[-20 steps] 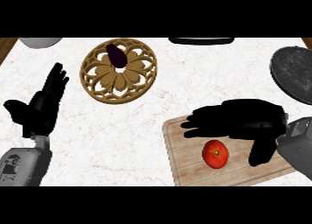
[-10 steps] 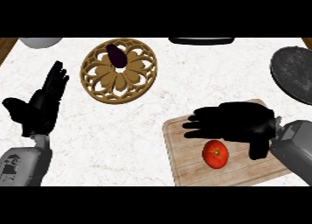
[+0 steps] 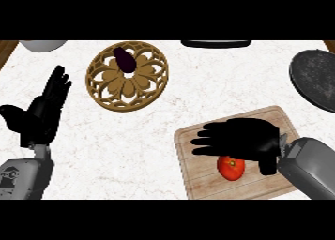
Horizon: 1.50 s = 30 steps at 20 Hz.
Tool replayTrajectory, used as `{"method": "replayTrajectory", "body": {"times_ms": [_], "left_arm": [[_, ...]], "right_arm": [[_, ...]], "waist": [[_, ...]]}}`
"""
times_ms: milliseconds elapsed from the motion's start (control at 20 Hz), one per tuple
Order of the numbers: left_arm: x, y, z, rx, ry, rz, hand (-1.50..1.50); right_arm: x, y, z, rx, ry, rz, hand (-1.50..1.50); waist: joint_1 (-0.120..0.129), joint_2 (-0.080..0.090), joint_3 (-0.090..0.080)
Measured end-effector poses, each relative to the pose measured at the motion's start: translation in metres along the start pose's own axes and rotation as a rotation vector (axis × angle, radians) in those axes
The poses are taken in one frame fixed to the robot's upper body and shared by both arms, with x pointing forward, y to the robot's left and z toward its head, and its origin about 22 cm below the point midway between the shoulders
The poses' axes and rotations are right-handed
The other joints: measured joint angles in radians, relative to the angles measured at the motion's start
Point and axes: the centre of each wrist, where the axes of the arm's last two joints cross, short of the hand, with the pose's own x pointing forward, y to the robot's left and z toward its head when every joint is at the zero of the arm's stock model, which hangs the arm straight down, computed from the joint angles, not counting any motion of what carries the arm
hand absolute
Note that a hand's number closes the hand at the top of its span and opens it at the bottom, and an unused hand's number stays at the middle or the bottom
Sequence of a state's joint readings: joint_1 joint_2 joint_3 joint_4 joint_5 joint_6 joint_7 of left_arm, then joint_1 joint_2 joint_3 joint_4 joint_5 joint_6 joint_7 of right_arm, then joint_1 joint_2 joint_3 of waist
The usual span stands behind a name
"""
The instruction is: Pick the tomato from the cutting board and place it in the pan
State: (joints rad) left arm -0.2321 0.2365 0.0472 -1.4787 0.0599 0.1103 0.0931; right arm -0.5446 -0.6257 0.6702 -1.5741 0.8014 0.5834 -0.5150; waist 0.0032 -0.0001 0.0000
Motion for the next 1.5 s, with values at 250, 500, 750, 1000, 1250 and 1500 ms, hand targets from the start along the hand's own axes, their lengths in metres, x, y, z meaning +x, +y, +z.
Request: {"method": "replayTrajectory", "body": {"times_ms": [250,500,750,1000,1250,1500], "left_arm": [[0.004,-0.001,-0.003,-0.005,0.004,0.001,0.0],[-0.002,-0.002,-0.004,0.002,-0.003,0.001,0.0],[-0.003,0.001,0.001,-0.001,-0.003,0.0,0.0],[-0.004,0.004,0.0,-0.007,0.0,-0.001,0.0],[-0.008,0.006,0.001,0.002,0.005,-0.001,0.0],[-0.012,0.017,0.004,0.05,0.016,-0.005,0.0]], "right_arm": [[0.004,0.01,-0.017,0.029,0.012,0.026,-1.5],[-0.002,0.021,-0.032,0.064,0.014,0.033,-1.5],[-0.001,0.027,-0.035,0.105,-0.007,0.045,1.5],[-0.006,0.032,-0.033,0.073,-0.083,0.096,1.5],[-0.001,0.041,-0.032,0.047,-0.043,0.069,1.5],[-0.015,0.077,-0.004,-0.056,0.243,-0.174,1.5]], "waist": [[0.0,0.0,0.0],[0.001,0.001,0.0],[0.001,0.0,0.0],[0.003,-0.001,0.0],[-0.004,-0.005,-0.002],[-0.057,-0.021,-0.003]]}}
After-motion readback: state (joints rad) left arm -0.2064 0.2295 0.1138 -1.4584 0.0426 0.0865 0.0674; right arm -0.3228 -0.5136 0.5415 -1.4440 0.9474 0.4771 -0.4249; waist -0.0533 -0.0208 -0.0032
